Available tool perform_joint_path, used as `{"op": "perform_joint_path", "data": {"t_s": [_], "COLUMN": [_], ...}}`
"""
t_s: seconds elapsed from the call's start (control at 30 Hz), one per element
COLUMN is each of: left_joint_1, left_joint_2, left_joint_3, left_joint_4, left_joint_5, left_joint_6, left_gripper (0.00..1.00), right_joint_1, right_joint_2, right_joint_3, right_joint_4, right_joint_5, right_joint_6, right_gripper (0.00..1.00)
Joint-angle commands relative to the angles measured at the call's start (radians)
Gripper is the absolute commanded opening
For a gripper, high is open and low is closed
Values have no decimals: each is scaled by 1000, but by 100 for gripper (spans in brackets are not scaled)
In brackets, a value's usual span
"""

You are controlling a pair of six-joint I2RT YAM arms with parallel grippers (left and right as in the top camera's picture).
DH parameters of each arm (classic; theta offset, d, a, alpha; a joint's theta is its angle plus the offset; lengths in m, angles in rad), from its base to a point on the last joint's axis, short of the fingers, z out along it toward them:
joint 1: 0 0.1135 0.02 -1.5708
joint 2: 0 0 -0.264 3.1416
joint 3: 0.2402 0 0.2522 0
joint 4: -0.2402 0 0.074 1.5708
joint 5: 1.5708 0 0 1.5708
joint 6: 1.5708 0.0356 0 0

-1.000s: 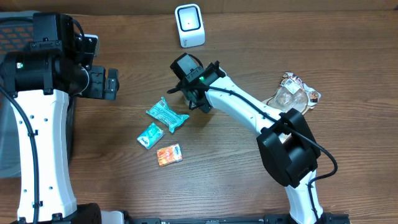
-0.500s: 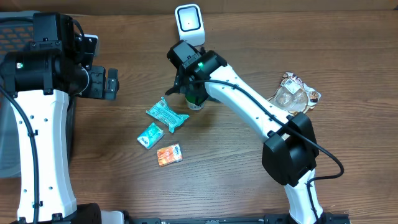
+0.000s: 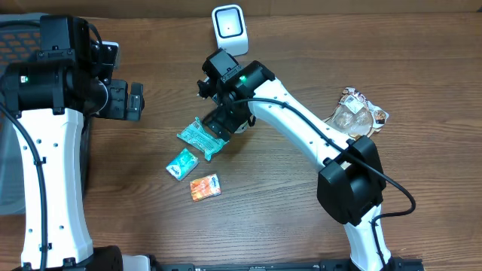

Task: Scan the item barcode
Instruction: 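Lift the jar with the right gripper toward the scanner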

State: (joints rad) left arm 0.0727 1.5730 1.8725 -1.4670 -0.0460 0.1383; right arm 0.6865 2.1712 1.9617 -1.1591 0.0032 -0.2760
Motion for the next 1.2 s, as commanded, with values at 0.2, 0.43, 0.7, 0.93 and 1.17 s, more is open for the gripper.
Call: {"op": "perform_joint_path", "data": {"t_s": [0.2, 0.43, 0.7, 0.93, 1.17], "left_joint_1": [-1, -1, -1, -1, -1], "left_joint_2": [3, 3, 3, 3, 3], "left_joint_3": [8, 8, 8, 8, 8], "left_joint_4": [1, 1, 1, 1, 1], "left_joint_5": [-2, -2, -2, -2, -2], "left_joint_6": [11, 11, 11, 11, 11], "left_gripper": [100, 99, 100, 100, 100], "right_joint_1": [-110, -129, -110, -111, -112], "right_joint_2": [1, 32, 70, 81, 85], "right_joint_3": [-27, -27, -27, -27, -27], "right_joint_4": [122, 93, 91, 108, 142], "right_joint_5": [-100, -208, -208, -177, -64], "right_joint_6": [-100, -201, -204, -119, 52], "right_gripper": [100, 97, 99, 94, 71]}}
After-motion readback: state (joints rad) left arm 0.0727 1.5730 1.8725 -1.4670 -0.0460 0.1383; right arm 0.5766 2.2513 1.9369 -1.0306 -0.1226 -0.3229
